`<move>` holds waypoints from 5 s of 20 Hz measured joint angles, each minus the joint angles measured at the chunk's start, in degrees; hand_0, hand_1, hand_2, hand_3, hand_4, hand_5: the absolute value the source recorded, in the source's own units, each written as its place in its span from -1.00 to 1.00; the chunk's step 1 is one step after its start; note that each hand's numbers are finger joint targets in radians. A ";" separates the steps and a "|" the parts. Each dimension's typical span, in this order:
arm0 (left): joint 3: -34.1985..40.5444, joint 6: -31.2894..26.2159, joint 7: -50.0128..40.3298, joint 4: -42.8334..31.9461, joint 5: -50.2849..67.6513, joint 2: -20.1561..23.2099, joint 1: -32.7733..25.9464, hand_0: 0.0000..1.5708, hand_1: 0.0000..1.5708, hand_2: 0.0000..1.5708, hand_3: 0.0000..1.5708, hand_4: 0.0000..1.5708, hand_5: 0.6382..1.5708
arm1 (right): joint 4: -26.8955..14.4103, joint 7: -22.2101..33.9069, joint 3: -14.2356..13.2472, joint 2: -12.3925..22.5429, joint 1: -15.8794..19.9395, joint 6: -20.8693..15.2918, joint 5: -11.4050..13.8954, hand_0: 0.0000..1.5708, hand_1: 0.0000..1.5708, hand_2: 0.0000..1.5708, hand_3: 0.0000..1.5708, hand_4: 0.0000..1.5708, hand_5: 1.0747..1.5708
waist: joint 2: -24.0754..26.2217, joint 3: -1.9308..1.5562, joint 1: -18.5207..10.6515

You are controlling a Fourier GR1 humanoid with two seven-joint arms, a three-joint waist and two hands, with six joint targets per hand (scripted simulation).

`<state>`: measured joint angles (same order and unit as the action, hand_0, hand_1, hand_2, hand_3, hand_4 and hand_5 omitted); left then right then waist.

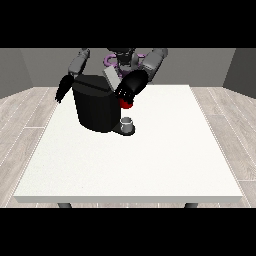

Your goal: Insert the coffee pod into the coffee machine and close the lid

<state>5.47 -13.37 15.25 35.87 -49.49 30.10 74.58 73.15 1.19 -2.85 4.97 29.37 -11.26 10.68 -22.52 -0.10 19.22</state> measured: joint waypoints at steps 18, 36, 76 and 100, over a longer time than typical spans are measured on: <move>-0.96 2.39 1.48 -1.28 -3.20 0.24 -1.17 -1.00 -1.00 -0.72 -0.81 -1.00 1.00 | -0.09 1.50 -0.32 -0.13 -0.82 -0.06 -0.09 -1.00 -1.00 -1.00 -1.00 -1.00 1.00 | 2.48 -0.03 -1.51; 12.25 0.16 3.32 -0.85 16.84 -19.41 -22.96 -1.00 -1.00 -1.00 -1.00 -0.91 1.00 | -3.81 -4.43 -2.32 -1.37 -18.03 1.38 -3.49 -1.00 -1.00 -1.00 -1.00 -1.00 1.00 | 26.28 0.23 -15.40; 2.18 -2.70 -7.70 33.36 41.33 -28.61 -55.28 -1.00 -1.00 -1.00 -1.00 -0.52 1.00 | -13.24 4.23 -8.01 5.43 2.93 11.43 -13.57 -1.00 -1.00 -1.00 -1.00 -1.00 1.00 | 26.76 0.08 -31.19; 1.87 -0.33 -9.81 43.71 42.93 -25.22 -60.02 -1.00 -1.00 -1.00 -1.00 -0.53 1.00 | -16.60 6.64 -3.11 6.03 15.89 11.59 -9.11 -1.00 -1.00 -1.00 -1.00 -1.00 1.00 | 19.04 -0.29 -29.37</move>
<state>7.35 -13.70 5.44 79.58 -6.55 4.88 14.56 56.55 7.83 -5.96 11.00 45.27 0.34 1.57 -3.49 -0.39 -10.15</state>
